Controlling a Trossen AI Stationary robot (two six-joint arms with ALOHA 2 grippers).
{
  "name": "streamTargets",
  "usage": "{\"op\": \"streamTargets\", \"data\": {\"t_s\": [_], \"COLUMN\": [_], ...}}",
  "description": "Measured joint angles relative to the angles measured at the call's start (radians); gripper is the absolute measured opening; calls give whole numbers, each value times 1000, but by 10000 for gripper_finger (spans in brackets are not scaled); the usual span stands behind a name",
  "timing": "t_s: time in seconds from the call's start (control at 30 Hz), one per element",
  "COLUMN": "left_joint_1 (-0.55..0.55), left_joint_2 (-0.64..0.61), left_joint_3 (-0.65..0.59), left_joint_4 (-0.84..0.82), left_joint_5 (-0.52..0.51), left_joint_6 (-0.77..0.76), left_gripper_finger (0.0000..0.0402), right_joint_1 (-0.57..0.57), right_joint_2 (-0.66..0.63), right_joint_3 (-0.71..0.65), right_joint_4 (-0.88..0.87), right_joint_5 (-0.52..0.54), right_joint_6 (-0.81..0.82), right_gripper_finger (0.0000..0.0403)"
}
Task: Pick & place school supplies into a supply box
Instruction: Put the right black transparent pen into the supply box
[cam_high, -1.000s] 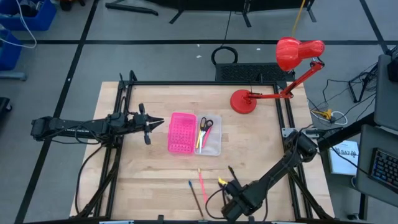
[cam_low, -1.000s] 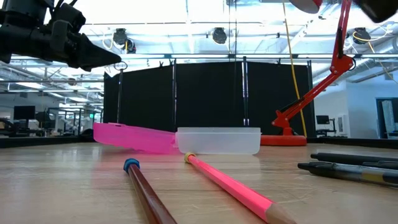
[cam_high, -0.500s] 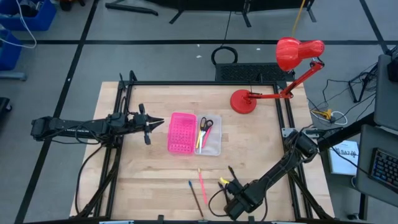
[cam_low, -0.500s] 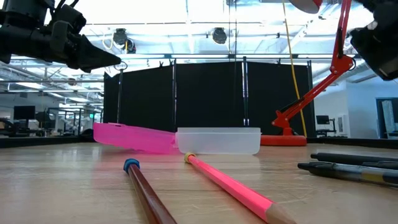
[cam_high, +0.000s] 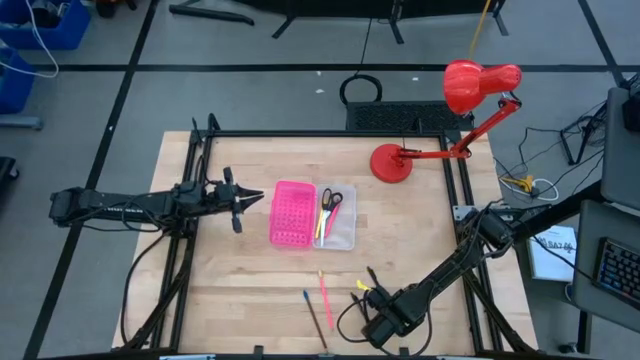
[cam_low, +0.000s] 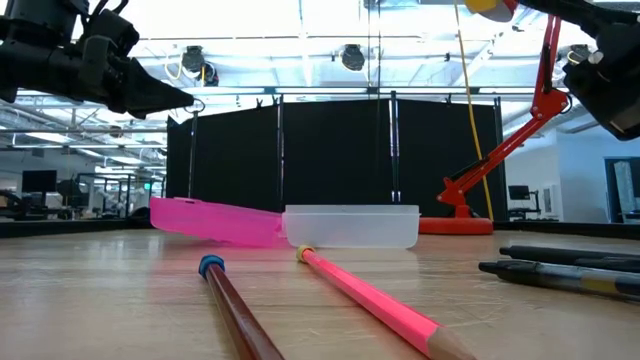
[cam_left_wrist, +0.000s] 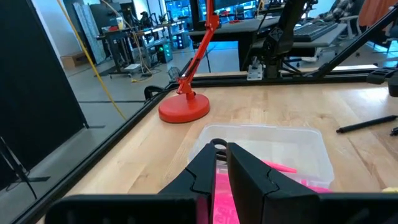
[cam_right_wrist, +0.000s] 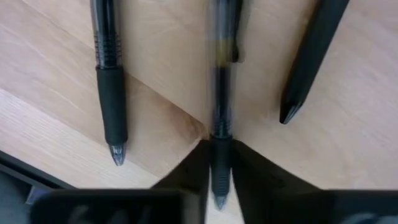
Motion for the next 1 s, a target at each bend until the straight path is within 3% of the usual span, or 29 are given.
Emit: {"op": "streamTargets", "data": {"t_s": [0.07, 0.37, 0.7, 1.0], "left_joint_1": [0, 0, 0, 0], "left_joint_2": [0, 0, 0, 0], "left_joint_3": [0, 0, 0, 0], "left_joint_4": [-3, -52, -50, -46], "left_joint_5": [0, 0, 0, 0], "left_joint_6": [0, -2, -36, -58], "left_gripper_finger": [49, 49, 49, 49], "right_joint_1": [0, -18, -27, -271], "right_joint_2": [1, -75, -252, -424], "right_joint_3": [0, -2, 16, -13], "right_joint_4": [-1, 23, 4, 60], "right_joint_5": [-1, 9, 302, 645], "right_joint_6": [-4, -48, -85, -261], "right_gripper_finger": [25, 27, 24, 24]}}
